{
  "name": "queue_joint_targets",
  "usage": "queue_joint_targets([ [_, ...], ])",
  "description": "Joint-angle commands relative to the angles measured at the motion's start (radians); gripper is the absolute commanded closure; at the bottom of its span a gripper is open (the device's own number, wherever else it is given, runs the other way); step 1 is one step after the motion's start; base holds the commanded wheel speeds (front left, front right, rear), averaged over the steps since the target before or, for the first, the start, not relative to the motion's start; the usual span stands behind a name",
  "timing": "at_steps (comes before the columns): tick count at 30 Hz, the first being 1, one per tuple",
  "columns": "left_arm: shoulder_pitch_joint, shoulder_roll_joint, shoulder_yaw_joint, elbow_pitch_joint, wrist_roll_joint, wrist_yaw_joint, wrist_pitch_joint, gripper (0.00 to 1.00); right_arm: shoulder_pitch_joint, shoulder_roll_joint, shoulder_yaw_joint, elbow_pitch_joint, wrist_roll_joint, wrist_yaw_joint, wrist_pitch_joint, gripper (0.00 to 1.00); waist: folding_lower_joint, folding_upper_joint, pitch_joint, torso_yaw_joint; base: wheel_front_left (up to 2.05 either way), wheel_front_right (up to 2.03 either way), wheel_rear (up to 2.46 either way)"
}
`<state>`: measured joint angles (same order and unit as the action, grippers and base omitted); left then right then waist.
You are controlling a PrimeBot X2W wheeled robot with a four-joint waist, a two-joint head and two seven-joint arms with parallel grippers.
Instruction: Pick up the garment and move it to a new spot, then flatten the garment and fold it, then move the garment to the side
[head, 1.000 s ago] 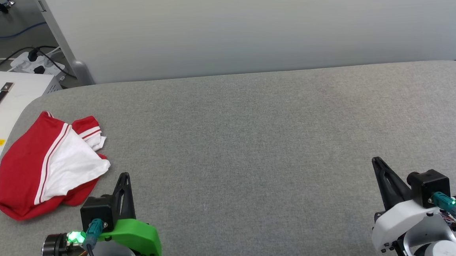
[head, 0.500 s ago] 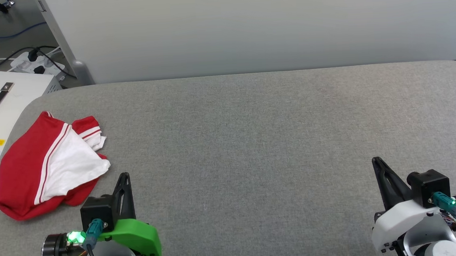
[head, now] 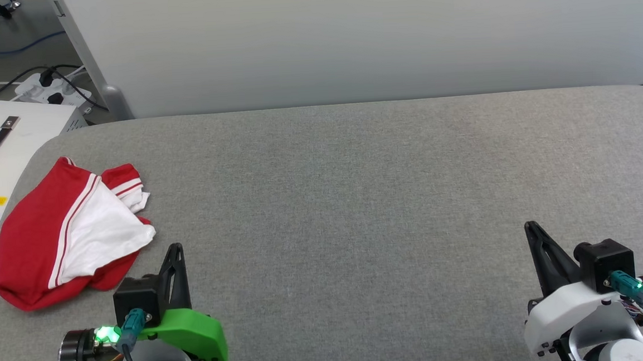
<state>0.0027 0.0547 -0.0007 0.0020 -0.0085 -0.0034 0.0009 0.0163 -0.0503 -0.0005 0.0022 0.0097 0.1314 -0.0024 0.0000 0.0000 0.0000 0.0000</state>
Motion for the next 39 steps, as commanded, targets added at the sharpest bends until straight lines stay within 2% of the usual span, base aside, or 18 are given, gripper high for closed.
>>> queue_joint_targets([
  [1,-0.003,-0.005,0.001,-0.002,0.009,0.003,-0.001,1.0,-0.016,0.0,0.0,-0.002,-0.01,-0.001,0.002,1.0,0.0,0.0,0.0,0.0,0.0,0.0,0.0],
  [2,0.0,0.0,0.0,0.0,0.0,0.0,0.0,0.0,0.0,0.0,0.0,0.0,0.0,0.0,0.0,0.0,0.0,0.0,0.0,0.0,0.0,0.0,0.0],
  [39,-0.006,-0.001,-0.025,-0.02,-0.019,0.032,-0.067,0.0,0.016,0.0,-0.016,-0.05,0.08,0.0,-0.067,0.0,0.0,0.0,0.004,0.0,0.0,0.0,0.0],
])
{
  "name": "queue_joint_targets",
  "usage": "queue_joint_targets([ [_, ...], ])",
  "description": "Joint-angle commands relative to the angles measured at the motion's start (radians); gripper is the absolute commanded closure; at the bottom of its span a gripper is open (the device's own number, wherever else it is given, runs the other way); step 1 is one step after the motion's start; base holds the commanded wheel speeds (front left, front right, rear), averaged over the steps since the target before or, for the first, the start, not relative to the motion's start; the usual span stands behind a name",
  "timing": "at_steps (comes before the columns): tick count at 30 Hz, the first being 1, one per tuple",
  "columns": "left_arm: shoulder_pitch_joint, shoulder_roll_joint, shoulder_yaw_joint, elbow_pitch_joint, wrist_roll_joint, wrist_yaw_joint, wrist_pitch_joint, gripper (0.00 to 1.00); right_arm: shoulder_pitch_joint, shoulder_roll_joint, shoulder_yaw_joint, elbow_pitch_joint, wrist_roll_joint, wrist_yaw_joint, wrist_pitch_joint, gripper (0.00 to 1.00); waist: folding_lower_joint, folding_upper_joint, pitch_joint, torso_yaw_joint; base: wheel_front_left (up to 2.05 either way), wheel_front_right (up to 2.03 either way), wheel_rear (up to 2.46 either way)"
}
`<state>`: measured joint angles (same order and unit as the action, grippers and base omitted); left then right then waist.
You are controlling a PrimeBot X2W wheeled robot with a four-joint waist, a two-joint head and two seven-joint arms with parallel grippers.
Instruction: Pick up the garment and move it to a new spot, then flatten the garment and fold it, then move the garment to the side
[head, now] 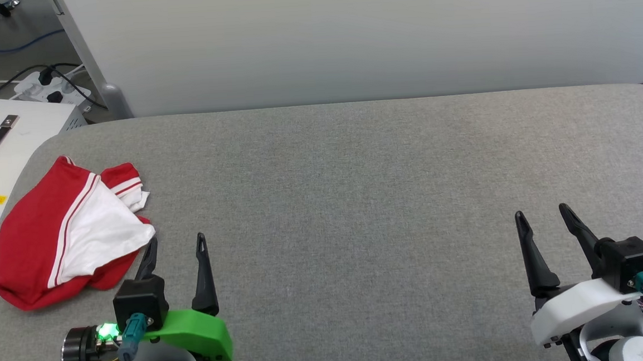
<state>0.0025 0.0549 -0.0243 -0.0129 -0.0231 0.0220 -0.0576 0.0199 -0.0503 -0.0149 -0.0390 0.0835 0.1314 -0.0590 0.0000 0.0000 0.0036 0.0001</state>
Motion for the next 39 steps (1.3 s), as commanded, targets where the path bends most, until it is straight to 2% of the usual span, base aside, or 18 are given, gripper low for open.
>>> queue_joint_targets([
  [1,-0.006,-0.001,-0.002,-0.005,-0.005,0.007,-0.011,0.0,0.013,0.0,-0.002,-0.01,0.008,0.0,-0.012,0.0,0.0,0.0,0.0,0.0,0.0,0.0,0.0],
  [39,-0.007,-0.003,-0.038,0.0,-0.03,0.034,-0.09,0.0,0.046,0.0,0.008,-0.034,0.033,0.0,-0.09,0.0,0.0,0.0,0.012,0.002,0.0,0.0,0.0],
])
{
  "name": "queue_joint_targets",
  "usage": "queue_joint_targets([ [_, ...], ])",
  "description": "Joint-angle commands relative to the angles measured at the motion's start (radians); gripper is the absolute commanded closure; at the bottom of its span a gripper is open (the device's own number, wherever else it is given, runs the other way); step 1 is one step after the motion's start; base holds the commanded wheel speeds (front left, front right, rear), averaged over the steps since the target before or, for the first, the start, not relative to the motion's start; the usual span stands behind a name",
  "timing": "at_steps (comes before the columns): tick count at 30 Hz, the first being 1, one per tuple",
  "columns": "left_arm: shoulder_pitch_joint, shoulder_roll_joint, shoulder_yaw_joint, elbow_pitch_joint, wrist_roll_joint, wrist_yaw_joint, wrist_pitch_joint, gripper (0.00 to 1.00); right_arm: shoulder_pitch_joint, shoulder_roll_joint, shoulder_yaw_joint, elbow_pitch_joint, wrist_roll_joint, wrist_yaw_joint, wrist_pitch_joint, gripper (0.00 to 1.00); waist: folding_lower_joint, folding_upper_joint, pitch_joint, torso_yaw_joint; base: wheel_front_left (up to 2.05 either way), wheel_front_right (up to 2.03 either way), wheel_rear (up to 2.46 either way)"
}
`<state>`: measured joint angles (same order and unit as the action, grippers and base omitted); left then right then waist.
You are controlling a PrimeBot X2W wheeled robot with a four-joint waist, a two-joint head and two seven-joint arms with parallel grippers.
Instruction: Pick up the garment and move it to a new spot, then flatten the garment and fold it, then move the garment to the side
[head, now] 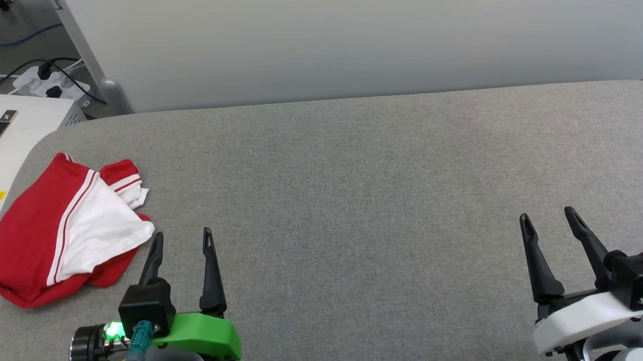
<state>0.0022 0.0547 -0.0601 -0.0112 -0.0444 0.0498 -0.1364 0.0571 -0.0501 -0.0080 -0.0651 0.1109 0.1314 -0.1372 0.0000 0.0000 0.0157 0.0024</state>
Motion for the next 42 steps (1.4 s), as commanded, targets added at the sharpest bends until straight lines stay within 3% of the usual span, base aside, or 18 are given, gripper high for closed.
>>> queue_joint_targets([
  [1,-0.006,-0.003,-0.003,-0.002,-0.009,0.007,-0.013,0.0,0.01,0.0,0.002,-0.009,0.006,0.0,-0.014,0.0,0.0,0.0,0.0,0.0,0.0,0.0,0.0],
  [42,-0.001,-0.004,-0.035,0.023,-0.037,0.028,-0.1,0.0,0.057,0.0,-0.002,-0.037,0.052,-0.001,-0.1,0.0,0.0,0.0,0.004,0.007,0.0,0.0,0.0],
])
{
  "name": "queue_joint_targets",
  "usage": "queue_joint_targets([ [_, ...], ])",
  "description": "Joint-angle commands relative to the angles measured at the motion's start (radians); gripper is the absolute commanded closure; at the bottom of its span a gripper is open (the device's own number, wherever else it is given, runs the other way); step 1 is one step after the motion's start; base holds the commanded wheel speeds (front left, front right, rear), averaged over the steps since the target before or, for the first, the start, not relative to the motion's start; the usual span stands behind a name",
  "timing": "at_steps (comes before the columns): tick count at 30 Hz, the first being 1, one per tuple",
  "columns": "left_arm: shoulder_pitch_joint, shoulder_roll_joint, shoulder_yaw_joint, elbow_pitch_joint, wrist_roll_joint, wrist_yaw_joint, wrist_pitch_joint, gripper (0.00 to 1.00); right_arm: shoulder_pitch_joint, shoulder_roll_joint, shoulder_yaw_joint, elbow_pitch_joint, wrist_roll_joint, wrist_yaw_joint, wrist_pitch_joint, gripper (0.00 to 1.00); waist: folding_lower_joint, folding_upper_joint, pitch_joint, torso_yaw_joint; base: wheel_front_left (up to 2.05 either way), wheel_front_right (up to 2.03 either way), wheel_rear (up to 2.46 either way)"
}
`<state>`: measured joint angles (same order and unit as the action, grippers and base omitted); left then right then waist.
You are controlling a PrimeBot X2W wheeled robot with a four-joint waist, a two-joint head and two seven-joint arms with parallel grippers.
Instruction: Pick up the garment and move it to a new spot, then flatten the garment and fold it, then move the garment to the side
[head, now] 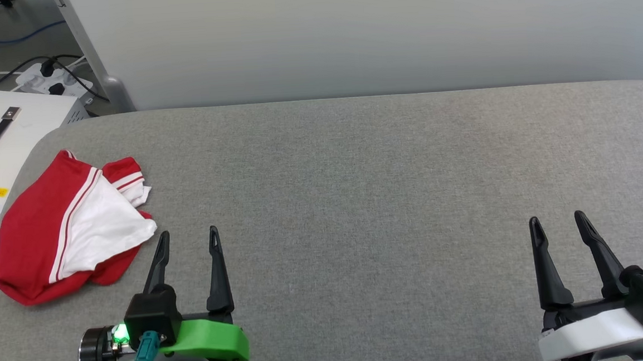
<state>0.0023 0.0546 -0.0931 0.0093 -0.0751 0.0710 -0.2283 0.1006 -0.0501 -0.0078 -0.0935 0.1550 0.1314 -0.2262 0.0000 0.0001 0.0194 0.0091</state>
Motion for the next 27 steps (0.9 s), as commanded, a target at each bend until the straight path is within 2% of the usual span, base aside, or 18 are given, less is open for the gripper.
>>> queue_joint_targets([
  [1,-0.001,-0.004,-0.003,0.002,-0.007,0.007,-0.01,0.0,0.014,0.0,-0.002,-0.01,0.01,-0.001,-0.013,0.0,0.0,-0.0001,0.0,0.001,0.0,0.0,0.0],
  [13,-0.008,-0.004,-0.006,0.008,-0.016,0.012,-0.033,0.0,0.019,0.0,0.006,-0.02,0.022,-0.001,-0.036,0.0,0.0,-0.0001,0.015,0.047,0.0,0.0,0.0],
  [27,-0.023,-0.004,0.023,0.008,-0.051,0.02,-0.033,0.0,0.002,0.0,0.024,-0.025,0.004,-0.001,-0.036,0.0,0.0,-0.0001,0.047,0.196,0.0,0.0,0.0],
])
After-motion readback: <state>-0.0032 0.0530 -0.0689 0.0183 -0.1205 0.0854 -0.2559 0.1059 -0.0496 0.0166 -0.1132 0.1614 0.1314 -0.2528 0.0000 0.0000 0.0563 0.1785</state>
